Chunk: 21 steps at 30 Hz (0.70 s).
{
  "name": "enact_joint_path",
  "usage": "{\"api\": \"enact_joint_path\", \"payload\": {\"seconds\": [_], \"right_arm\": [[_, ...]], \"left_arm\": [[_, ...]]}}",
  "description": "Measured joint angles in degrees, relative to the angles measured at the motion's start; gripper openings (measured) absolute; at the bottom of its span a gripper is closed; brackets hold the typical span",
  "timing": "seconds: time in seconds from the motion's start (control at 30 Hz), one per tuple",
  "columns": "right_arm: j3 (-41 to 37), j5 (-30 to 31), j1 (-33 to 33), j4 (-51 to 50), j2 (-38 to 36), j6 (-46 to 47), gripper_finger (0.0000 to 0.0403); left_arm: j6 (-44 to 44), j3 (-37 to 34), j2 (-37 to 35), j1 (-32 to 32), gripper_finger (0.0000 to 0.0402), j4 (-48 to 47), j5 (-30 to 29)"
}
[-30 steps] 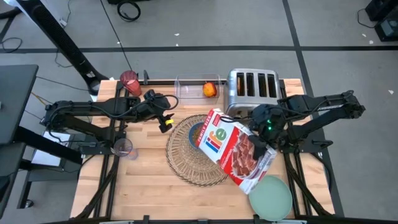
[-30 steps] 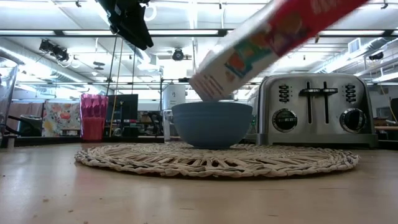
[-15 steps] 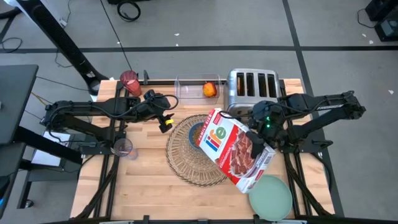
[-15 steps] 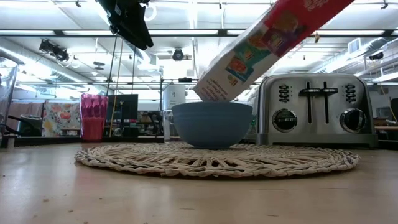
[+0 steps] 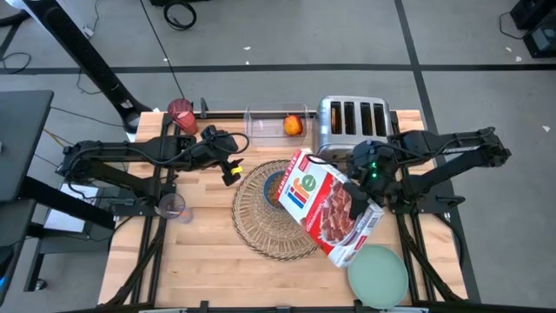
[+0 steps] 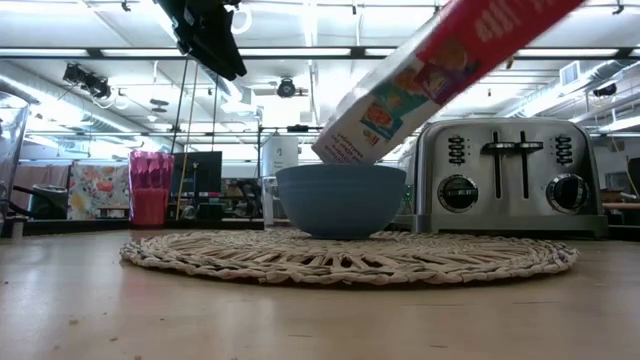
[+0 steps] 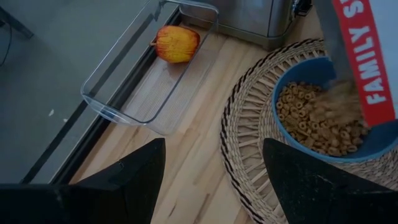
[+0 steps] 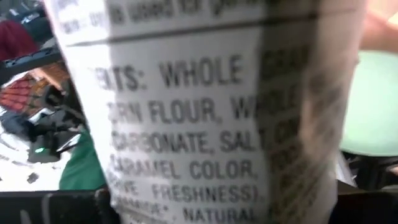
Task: Arrange a breakfast setting
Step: Pour the cereal from the cereal box into the blue bowl
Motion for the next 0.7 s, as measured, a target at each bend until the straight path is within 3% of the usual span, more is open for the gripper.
{"api": "enact_joint_path", "payload": {"seconds": [0.3,0.7], "right_arm": [[0.00,5.12,2.97,-7.32,0.00,-11.84,0.0203],[0.00,9.05,6.71,-10.85,-2.88,-14.94,0.0203]], "left_arm": [[0.23,0.00,0.00,0.00,0.0274,0.00,0.00],[-0.23,0.00,0.00,2.71,0.0274,0.09,0.31]]}}
